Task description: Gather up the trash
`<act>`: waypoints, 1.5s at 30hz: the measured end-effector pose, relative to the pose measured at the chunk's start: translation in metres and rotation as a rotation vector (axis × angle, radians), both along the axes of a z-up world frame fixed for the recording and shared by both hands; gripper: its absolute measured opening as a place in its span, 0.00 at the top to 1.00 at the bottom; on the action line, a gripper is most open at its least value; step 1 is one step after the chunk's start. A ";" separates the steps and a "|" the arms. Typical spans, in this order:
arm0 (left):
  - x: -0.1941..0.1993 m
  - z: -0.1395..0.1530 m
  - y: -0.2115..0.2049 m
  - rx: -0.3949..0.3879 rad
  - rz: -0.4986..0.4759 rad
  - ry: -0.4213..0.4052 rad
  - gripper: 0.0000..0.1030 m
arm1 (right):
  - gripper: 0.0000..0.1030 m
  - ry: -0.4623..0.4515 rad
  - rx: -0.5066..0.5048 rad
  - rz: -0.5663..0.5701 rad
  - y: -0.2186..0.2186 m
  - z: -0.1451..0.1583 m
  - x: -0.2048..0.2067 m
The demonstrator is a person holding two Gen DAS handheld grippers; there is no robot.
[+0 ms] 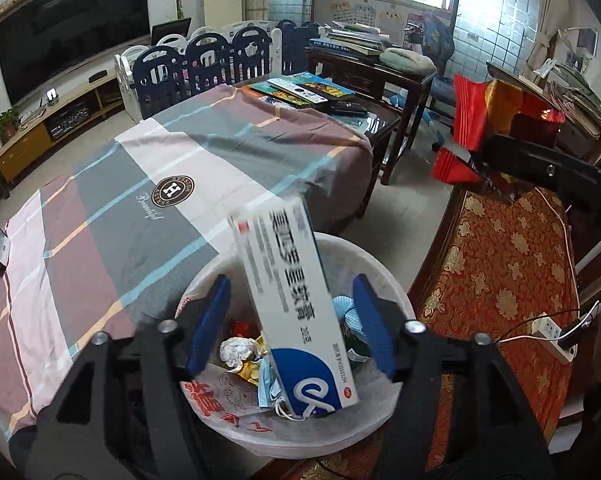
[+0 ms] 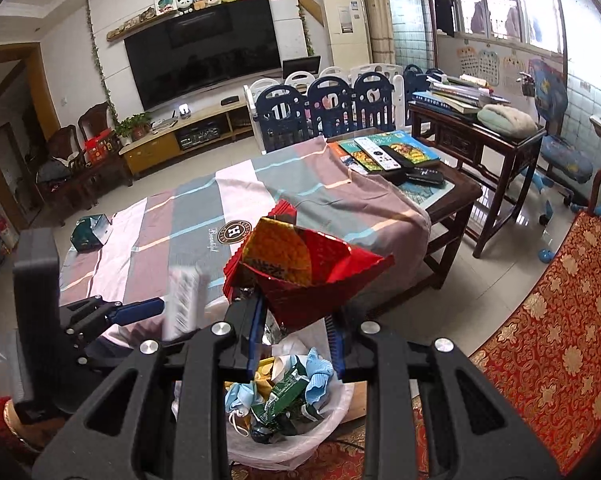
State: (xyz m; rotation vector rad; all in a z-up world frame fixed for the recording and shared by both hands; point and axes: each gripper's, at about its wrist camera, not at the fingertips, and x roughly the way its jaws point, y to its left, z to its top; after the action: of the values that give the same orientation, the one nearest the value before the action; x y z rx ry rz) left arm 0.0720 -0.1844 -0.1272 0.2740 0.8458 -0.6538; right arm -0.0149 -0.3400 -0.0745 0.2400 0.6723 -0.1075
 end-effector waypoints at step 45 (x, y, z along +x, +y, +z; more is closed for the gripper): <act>-0.106 0.187 0.176 -0.090 0.581 -0.456 0.03 | 0.03 -0.156 -0.234 0.088 0.113 0.099 -0.046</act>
State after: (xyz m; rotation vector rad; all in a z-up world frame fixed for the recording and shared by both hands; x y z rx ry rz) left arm -0.0339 -0.0081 0.0596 0.0783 0.4190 -0.0737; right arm -0.0613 -0.2275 0.0246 -0.0063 0.5089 -0.0813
